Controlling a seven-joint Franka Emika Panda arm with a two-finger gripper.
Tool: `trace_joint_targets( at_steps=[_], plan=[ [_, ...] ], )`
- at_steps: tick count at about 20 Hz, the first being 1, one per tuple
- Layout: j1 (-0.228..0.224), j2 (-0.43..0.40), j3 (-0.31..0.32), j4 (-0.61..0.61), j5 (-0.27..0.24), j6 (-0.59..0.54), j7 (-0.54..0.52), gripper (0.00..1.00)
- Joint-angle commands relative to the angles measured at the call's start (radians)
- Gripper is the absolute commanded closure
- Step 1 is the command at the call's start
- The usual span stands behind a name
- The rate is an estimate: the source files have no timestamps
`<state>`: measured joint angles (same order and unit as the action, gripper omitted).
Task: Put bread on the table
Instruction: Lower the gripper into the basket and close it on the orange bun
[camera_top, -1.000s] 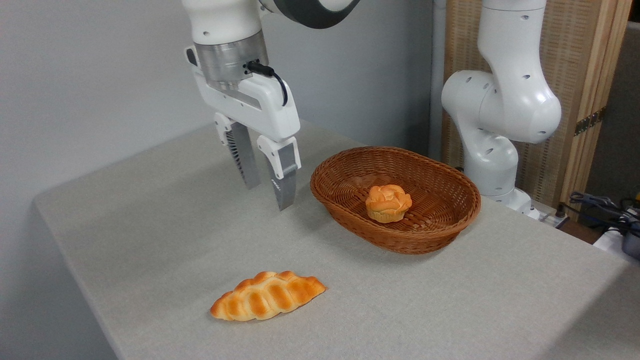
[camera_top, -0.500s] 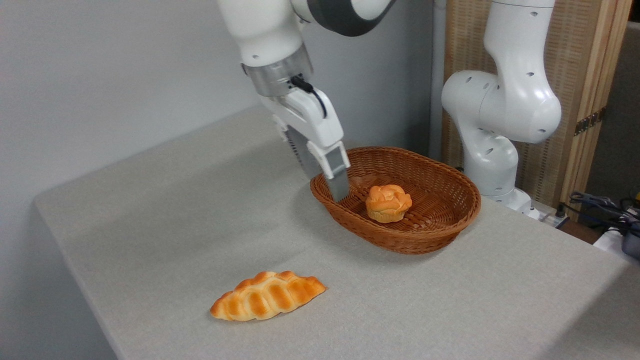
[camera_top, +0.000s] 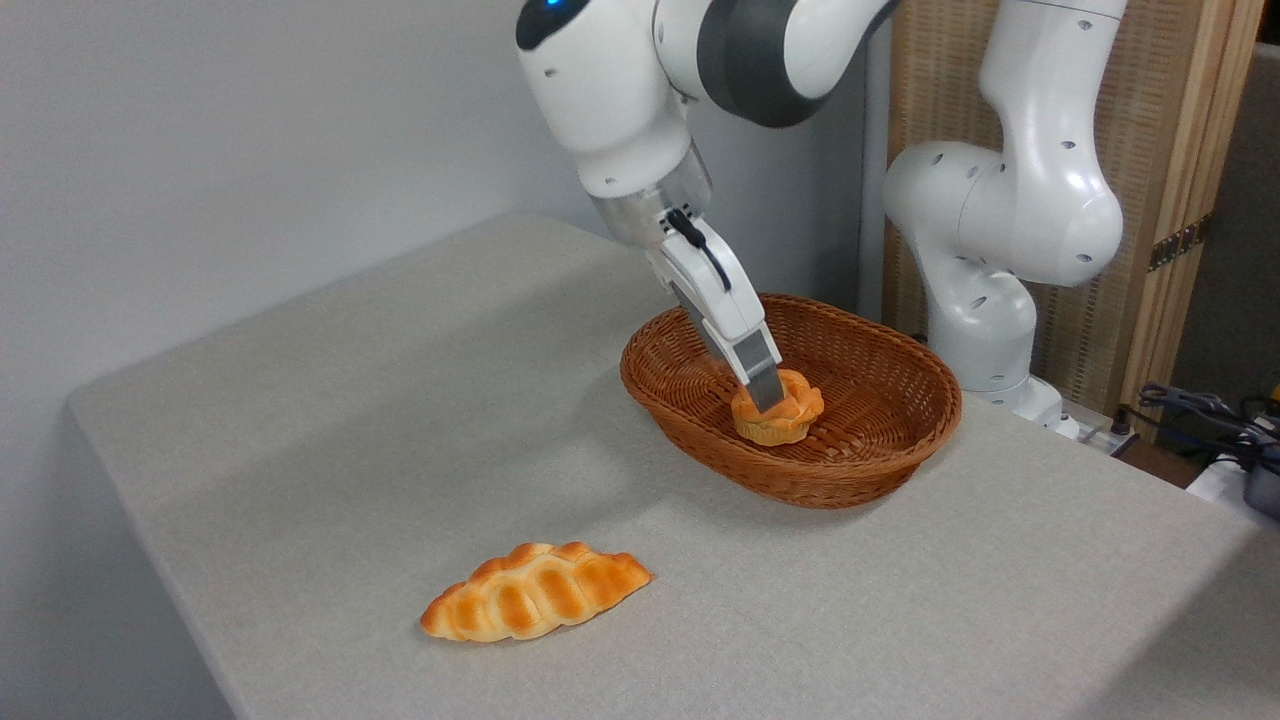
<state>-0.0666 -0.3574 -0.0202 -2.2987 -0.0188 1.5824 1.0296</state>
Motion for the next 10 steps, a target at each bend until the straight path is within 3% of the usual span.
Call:
trace_joint_targets(
  at_steps=[1, 10],
  plan=[
    [0.001, -0.014, 0.005, -0.039, 0.016, -0.001, 0.102, 0.0],
    [-0.024, 0.017, 0.003, -0.068, 0.013, 0.024, 0.129, 0.0]
  ],
)
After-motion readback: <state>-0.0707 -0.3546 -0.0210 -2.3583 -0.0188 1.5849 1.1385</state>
